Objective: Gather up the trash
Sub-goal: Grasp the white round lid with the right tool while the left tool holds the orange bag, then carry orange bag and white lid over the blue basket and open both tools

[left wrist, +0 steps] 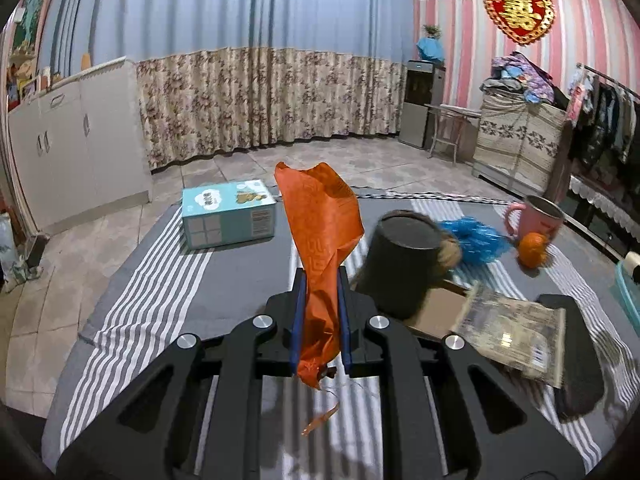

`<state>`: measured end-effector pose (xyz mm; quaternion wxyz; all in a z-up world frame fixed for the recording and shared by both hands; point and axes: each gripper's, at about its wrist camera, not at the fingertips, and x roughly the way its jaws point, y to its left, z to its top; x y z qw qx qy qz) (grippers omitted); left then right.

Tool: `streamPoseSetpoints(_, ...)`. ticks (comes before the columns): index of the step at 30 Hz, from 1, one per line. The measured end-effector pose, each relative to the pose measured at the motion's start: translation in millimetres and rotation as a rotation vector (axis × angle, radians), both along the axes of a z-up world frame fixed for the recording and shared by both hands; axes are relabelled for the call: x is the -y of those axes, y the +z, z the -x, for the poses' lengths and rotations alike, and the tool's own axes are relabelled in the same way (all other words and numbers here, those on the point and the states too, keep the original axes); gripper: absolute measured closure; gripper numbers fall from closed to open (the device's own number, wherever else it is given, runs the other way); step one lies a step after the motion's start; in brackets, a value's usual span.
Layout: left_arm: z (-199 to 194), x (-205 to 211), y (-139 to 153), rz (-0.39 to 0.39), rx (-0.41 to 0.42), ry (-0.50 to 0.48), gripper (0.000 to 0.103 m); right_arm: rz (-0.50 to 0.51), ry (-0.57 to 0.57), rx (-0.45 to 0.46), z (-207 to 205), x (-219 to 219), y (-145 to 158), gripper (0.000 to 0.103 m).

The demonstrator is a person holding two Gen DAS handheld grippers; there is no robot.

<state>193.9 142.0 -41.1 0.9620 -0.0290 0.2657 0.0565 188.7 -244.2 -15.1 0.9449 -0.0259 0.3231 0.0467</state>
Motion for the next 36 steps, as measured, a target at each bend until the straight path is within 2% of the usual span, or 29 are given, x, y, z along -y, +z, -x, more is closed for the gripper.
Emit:
streamPoseSetpoints(8,23.5,52.0,32.8,-0.023,0.046,-0.097,0.09,0.024,-0.122,0.046,24.3,81.3,6.9,0.042)
streamPoseSetpoints(10,23.5,70.8,37.8,-0.032,0.053,-0.118,0.09,0.011,-0.137,0.041,22.0,95.6,7.3,0.042)
streamPoseSetpoints(14,18.8,106.7,43.4,-0.014,0.057,-0.156,0.09,0.052,-0.194,0.057,19.1,123.5,10.5,0.042)
streamPoseSetpoints(17,14.6,138.8,47.9,0.005,0.058,-0.198,0.09,0.04,-0.231,0.05,16.6,145.3,9.4,0.042)
streamPoseSetpoints(21,8.8,189.2,54.9,-0.007,0.071,-0.277,0.09,0.019,-0.28,0.049,17.5,169.4,7.6,0.042)
streamPoseSetpoints(28,4.7,287.0,52.0,-0.014,0.075,-0.435,0.09,0.005,-0.343,0.064,17.4,195.4,6.1,0.042)
streamPoseSetpoints(30,5.7,321.2,47.3,-0.023,0.072,-0.492,0.09,0.016,-0.357,0.063,20.6,199.5,2.0,0.042)
streamPoseSetpoints(36,8.1,398.7,25.8,-0.035,0.025,-0.629,0.09,-0.041,-0.402,0.031,22.8,226.5,-10.6,0.042)
